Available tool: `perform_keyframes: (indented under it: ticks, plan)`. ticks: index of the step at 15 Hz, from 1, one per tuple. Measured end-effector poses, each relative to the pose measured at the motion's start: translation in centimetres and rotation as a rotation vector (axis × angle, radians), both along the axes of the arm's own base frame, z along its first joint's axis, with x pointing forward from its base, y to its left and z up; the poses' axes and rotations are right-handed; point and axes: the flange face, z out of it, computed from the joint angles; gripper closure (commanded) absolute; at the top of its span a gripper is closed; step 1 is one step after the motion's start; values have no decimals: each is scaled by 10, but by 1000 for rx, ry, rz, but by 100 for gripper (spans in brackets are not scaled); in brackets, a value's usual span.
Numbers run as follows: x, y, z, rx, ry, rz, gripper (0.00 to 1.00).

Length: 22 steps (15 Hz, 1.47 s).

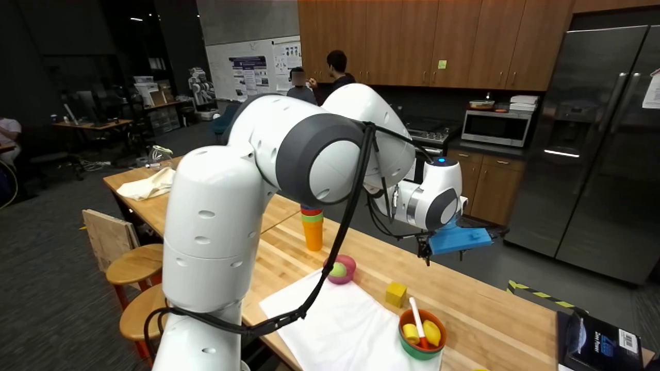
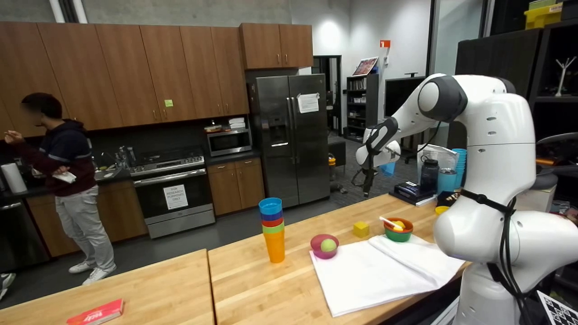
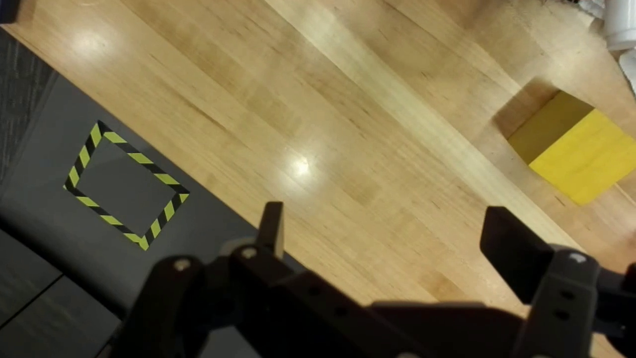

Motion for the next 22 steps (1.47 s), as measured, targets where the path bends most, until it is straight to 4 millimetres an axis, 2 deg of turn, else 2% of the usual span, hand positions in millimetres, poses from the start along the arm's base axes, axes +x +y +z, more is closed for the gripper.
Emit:
perform_keyframes:
  ticks: [3,7,10,13,17,22]
  plan:
    - [-1,-2,-2,2,2,-6,0]
    - [-5,1,-14,72,9,-9,0]
    - [-18,1,-28,133,43,-64,0]
    - [-39,1,-42,182,131,-138,0]
    - [-50,21,-53,251,266,-180,0]
    - [-60,57,-60,273,320,-162,0]
